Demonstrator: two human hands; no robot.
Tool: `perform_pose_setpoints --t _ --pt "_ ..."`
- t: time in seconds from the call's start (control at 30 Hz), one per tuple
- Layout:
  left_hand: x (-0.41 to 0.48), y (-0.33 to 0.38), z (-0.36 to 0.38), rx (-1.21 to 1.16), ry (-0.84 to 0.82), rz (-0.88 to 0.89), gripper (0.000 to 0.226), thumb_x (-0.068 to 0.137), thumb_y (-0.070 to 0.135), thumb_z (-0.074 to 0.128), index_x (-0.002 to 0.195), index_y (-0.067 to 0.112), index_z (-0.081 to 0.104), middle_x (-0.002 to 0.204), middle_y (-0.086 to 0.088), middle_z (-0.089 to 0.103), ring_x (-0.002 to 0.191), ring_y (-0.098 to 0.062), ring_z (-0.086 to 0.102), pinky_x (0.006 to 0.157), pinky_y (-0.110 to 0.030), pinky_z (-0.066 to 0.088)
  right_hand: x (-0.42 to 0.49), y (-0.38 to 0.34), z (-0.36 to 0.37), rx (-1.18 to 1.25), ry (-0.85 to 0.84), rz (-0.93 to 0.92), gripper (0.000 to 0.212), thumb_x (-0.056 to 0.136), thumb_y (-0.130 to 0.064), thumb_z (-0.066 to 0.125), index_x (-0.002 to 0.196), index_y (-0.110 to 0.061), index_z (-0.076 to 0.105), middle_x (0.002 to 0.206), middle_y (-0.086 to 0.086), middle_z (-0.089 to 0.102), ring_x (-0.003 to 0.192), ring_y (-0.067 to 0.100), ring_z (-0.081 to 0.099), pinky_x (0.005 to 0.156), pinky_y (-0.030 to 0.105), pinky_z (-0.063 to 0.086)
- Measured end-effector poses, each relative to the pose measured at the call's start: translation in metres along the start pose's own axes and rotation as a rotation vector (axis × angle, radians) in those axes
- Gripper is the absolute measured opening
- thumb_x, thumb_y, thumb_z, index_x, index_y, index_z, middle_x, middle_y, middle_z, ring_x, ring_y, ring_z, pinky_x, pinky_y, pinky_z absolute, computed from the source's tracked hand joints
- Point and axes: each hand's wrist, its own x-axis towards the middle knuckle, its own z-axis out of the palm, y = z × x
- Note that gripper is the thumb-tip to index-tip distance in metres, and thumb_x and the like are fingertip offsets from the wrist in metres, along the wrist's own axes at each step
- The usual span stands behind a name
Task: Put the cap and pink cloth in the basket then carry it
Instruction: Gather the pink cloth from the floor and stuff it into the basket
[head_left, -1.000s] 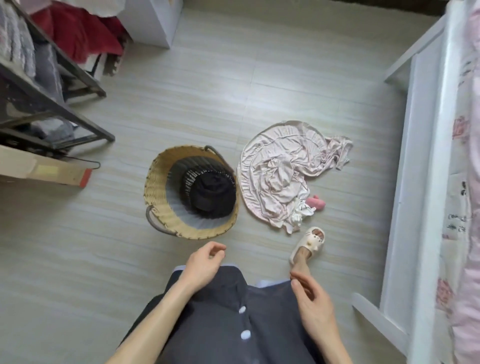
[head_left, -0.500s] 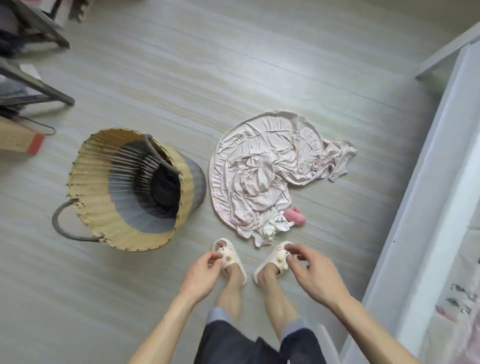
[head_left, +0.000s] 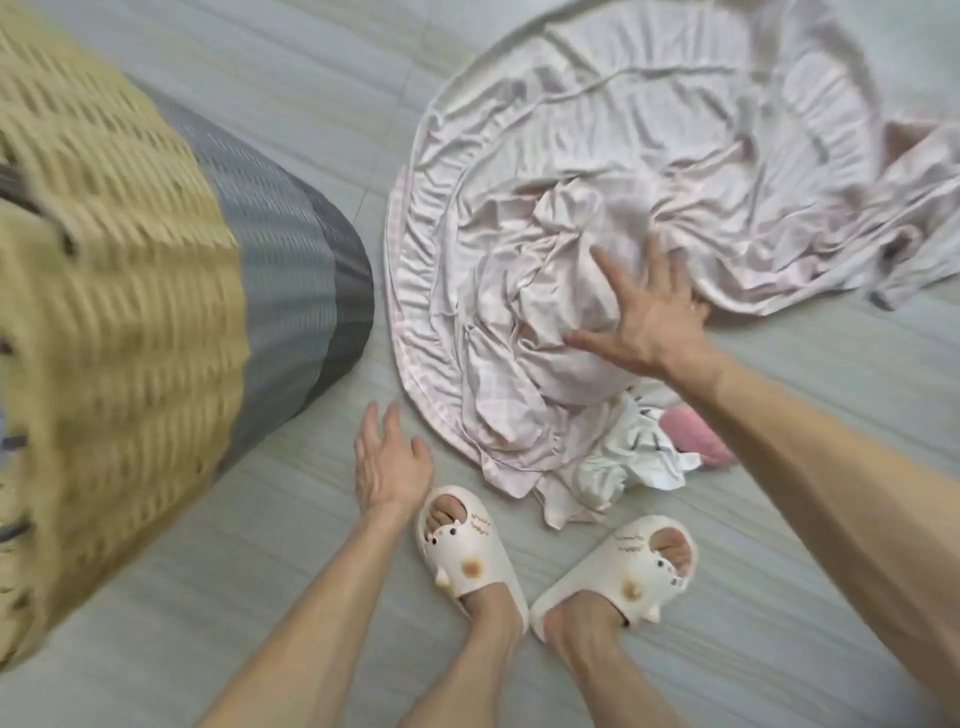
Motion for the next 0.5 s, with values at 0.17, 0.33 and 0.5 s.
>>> perform_pose_setpoints --t 0.17,0.33,0.5 --pt "0.045 -0.036 0.049 0.132 0.097 0.086 0.067 0.091 0.03 0.043 0.152 0.027 0.016 0.163 -0.012 0.009 0.147 -0.034 0.015 0.113 -0.055 0.022 0.029 0.009 0.079 -0.092 0.074 0.042 0.118 0.053 -0.086 0.061 0.151 -0.052 0.006 0.164 0.009 -0.021 0.146 0.053 -0.009 0.103 0.078 0.022" --pt "0.047 -0.042 0.06 0.144 0.13 0.126 0.066 0.092 0.031 0.042 0.153 0.023 0.016 0.162 -0.016 0.009 0.145 -0.038 0.016 0.119 -0.048 0.017 0.019 0.029 0.103 -0.12 0.289 -0.108 0.062 0.065 -0.035 0.074 0.122 -0.02 0.053 0.146 0.024 0.032 0.111 0.051 0.047 0.091 0.051 0.044" --pt "0.034 -0.016 0.015 0.044 -0.177 -0.034 0.06 0.09 0.025 0.043 0.148 0.015 0.031 0.157 -0.015 0.026 0.142 -0.032 0.028 0.116 -0.04 0.024 -0.034 0.024 0.073 0.081 0.09 0.102 0.029 0.08 -0.022 0.061 0.107 -0.014 0.054 0.106 0.027 0.06 0.092 0.048 0.06 0.077 0.045 0.048"
